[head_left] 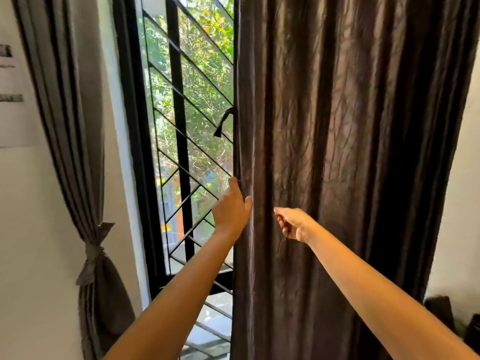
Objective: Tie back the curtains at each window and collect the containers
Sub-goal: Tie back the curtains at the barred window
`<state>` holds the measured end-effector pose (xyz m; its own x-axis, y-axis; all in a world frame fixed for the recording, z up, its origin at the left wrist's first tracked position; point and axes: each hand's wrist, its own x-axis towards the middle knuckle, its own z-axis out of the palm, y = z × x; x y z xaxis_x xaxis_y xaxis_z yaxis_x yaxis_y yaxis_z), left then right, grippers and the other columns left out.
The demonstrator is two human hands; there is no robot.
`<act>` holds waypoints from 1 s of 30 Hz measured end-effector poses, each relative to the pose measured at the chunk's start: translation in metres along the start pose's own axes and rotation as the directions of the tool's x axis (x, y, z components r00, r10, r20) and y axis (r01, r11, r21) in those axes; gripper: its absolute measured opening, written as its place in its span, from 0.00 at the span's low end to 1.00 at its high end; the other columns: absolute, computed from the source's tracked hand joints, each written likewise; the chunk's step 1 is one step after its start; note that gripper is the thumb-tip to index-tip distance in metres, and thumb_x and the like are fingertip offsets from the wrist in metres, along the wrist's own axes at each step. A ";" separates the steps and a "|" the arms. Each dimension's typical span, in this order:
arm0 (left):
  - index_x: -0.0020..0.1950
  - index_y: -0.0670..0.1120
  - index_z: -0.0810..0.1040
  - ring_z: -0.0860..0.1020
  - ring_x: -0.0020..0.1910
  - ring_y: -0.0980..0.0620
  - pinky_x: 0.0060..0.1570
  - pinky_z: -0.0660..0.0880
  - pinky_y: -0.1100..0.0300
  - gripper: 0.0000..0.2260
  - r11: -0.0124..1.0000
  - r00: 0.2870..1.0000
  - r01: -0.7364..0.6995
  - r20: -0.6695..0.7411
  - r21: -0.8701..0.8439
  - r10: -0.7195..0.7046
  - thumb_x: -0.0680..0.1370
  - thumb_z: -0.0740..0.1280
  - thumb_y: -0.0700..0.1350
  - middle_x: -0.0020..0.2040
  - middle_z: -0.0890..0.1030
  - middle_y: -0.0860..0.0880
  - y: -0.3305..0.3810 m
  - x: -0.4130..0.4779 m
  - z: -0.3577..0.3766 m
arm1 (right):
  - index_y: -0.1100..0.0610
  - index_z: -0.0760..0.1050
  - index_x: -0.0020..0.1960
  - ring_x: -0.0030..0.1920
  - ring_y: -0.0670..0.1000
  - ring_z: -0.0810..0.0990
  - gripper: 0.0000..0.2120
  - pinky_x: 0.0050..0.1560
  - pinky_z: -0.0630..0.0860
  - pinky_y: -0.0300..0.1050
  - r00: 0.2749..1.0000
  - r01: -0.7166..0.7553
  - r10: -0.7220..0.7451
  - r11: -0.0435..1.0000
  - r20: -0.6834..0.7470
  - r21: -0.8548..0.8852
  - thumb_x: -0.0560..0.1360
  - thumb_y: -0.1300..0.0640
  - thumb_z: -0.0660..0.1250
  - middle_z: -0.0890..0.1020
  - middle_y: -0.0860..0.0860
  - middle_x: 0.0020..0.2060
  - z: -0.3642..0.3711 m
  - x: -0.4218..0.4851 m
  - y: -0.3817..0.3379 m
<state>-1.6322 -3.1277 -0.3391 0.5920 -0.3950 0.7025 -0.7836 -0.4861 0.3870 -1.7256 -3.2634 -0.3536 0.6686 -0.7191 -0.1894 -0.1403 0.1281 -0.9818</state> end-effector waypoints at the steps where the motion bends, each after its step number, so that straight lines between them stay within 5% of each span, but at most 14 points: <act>1: 0.68 0.45 0.60 0.79 0.47 0.40 0.39 0.75 0.50 0.23 0.999 1.000 -0.016 -0.018 -0.036 0.016 0.77 0.63 0.51 0.51 0.79 0.43 0.005 0.009 0.004 | 0.56 0.71 0.34 0.27 0.44 0.66 0.14 0.26 0.63 0.34 1.000 0.011 -0.011 1.000 -0.015 0.002 0.78 0.54 0.65 0.70 0.49 0.27 -0.005 0.005 -0.005; 4: 0.70 0.46 0.59 0.77 0.53 0.39 0.44 0.77 0.46 0.26 0.993 0.995 -0.082 -0.065 -0.080 0.077 0.76 0.65 0.52 0.60 0.73 0.42 0.019 0.035 0.010 | 0.55 0.71 0.34 0.27 0.44 0.67 0.15 0.26 0.63 0.35 0.997 0.047 -0.048 0.999 -0.054 -0.009 0.78 0.53 0.65 0.71 0.49 0.27 -0.017 0.022 -0.021; 10: 0.71 0.44 0.61 0.73 0.55 0.38 0.47 0.75 0.48 0.30 0.984 0.970 -0.177 -0.171 -0.022 0.171 0.74 0.66 0.54 0.63 0.67 0.40 0.045 0.097 0.023 | 0.56 0.69 0.31 0.26 0.48 0.66 0.17 0.27 0.61 0.39 0.949 0.251 -0.277 0.953 -0.148 -0.168 0.78 0.53 0.63 0.71 0.52 0.25 -0.039 0.063 -0.059; 17: 0.73 0.46 0.58 0.68 0.63 0.33 0.56 0.73 0.43 0.31 0.968 0.931 -0.249 -0.270 0.029 0.248 0.74 0.66 0.53 0.70 0.59 0.33 0.071 0.160 0.022 | 0.56 0.68 0.33 0.33 0.51 0.74 0.17 0.40 0.70 0.43 0.733 0.460 -0.620 0.754 -0.279 -0.469 0.76 0.50 0.65 0.75 0.52 0.29 -0.070 0.095 -0.093; 23: 0.74 0.52 0.56 0.70 0.59 0.32 0.51 0.74 0.44 0.30 0.948 0.885 -0.304 -0.341 0.093 0.317 0.75 0.64 0.50 0.71 0.58 0.34 0.094 0.201 0.011 | 0.55 0.69 0.35 0.39 0.54 0.80 0.14 0.42 0.74 0.47 0.583 0.549 -0.773 0.602 -0.251 -0.579 0.76 0.50 0.65 0.77 0.51 0.31 -0.088 0.109 -0.147; 30: 0.74 0.54 0.57 0.71 0.58 0.31 0.51 0.73 0.42 0.30 0.933 0.850 -0.328 -0.383 0.150 0.361 0.75 0.64 0.50 0.71 0.58 0.35 0.114 0.233 -0.003 | 0.58 0.73 0.41 0.36 0.51 0.76 0.13 0.36 0.66 0.43 0.377 0.584 -0.884 0.459 -0.277 -0.670 0.77 0.49 0.63 0.76 0.49 0.31 -0.104 0.116 -0.214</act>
<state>-1.5841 -3.2733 -0.1294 0.1482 -0.2125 0.9659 -0.8966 -0.4409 0.0405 -1.6935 -3.4454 -0.1638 0.1741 -0.5735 0.8005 -0.1632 -0.8185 -0.5509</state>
